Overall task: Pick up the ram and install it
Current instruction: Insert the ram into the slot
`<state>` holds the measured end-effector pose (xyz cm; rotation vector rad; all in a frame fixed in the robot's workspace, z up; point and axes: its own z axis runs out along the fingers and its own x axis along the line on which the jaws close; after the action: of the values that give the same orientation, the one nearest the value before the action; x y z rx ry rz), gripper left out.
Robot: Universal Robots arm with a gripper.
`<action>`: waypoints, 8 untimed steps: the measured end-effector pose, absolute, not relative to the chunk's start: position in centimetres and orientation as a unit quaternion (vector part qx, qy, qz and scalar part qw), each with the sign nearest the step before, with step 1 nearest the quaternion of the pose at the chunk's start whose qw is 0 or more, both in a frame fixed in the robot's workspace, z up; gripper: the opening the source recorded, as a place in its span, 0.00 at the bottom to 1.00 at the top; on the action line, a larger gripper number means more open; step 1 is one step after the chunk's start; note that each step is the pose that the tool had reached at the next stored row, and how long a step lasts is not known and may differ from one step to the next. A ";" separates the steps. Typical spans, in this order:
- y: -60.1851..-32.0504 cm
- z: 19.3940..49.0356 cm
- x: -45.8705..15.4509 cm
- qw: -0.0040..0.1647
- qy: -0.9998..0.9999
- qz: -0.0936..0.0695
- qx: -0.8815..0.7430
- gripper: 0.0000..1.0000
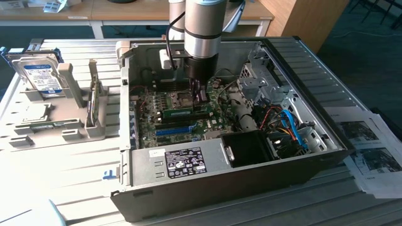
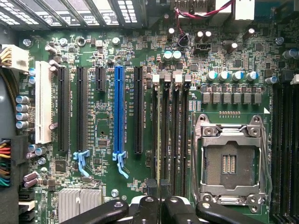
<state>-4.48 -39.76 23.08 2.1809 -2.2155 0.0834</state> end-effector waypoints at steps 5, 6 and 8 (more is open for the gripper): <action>-39.8 23.1 -4.6 0.016 -0.712 0.027 0.701 0.12; -39.8 23.1 -4.6 0.016 -0.712 0.027 0.701 0.12; -39.8 23.1 -4.6 0.016 -0.712 0.027 0.701 0.12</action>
<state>-4.57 -39.76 23.07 2.1807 -2.2157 0.0833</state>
